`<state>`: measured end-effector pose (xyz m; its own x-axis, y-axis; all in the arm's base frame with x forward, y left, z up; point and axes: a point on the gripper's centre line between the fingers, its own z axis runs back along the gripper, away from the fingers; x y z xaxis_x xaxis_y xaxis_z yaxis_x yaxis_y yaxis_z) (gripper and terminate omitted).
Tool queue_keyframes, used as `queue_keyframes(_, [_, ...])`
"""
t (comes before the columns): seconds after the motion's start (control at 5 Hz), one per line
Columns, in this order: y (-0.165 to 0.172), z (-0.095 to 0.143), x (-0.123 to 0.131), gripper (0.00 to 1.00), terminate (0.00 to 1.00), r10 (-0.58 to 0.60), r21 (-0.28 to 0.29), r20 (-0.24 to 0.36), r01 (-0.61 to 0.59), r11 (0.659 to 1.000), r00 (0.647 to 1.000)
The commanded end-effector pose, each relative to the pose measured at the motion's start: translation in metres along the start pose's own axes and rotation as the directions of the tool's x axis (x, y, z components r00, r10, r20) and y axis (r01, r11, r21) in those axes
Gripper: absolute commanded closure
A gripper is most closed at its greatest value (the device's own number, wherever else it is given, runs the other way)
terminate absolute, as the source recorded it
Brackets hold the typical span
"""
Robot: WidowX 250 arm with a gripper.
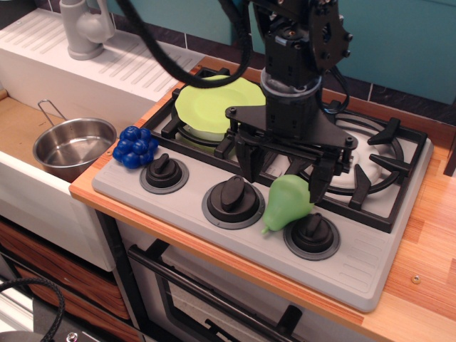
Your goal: Put pear on plate and blueberry in pot or pan in sink
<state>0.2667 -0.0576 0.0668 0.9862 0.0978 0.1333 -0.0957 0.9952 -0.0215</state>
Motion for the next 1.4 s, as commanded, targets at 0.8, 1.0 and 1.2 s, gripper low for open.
queue_keyframes(0.8, [-0.004, -0.045, 0.003, 1.0, 0.0, -0.016, -0.035, 0.093, 0.02, 0.999, 0.996])
queue_keyframes(1.0, [-0.004, -0.04, 0.005, 1.0, 0.0, -0.006, -0.05, 0.082, 0.01, 0.999, 0.997])
queue_keyframes(1.2, [-0.004, -0.028, 0.006, 1.0, 0.0, 0.002, -0.041, 0.059, 0.001, 0.999, 0.998])
